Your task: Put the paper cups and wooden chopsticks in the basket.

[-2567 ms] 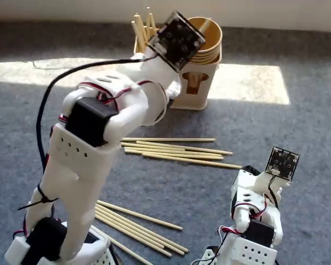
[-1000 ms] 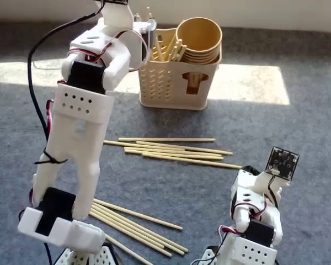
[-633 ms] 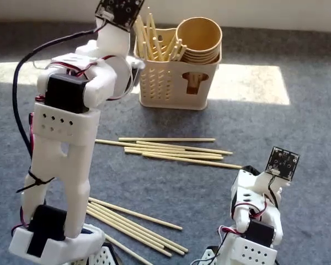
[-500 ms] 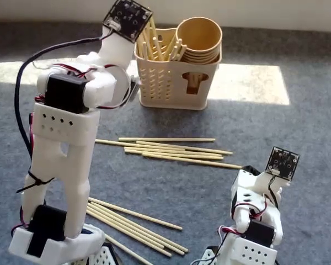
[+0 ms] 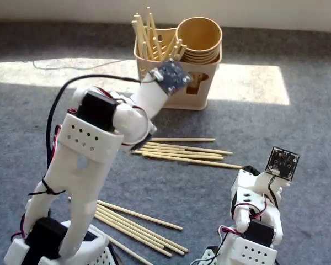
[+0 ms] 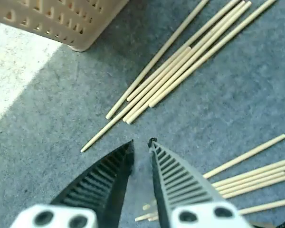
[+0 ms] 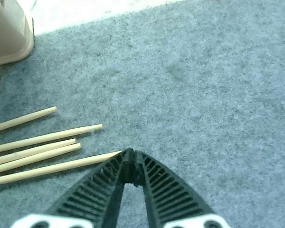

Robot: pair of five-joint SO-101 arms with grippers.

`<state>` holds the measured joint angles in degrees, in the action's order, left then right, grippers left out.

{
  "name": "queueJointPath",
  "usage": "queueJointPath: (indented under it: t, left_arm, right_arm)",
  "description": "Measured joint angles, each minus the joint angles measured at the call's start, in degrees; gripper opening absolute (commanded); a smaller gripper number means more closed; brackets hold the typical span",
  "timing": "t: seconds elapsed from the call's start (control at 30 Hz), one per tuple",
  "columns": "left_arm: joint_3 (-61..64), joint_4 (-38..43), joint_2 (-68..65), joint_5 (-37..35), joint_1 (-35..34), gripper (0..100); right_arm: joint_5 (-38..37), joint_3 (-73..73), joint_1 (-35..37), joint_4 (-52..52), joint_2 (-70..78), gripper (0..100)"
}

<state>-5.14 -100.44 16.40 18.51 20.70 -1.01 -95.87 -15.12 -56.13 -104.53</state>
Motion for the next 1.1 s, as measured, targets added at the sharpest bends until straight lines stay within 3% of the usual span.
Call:
queueJointPath:
  t: [0.13,0.53,0.9,1.1]
  left_arm:
    - [10.8,2.0,4.7,0.4,3.8,14]
    - [44.7,16.3,10.0,5.3,19.6,15]
    - [58.0,32.5,2.3,5.5,20.8,15]
    - [58.3,34.8,-1.0,5.5,21.2,13]
  right_arm:
    - [0.0,0.0,0.0,0.0,0.0,0.6]
    - [0.0,0.0,0.0,0.0,0.0,0.6]
    - [0.0,0.0,0.0,0.0,0.0,0.6]
    - [0.0,0.0,0.0,0.0,0.0,0.6]
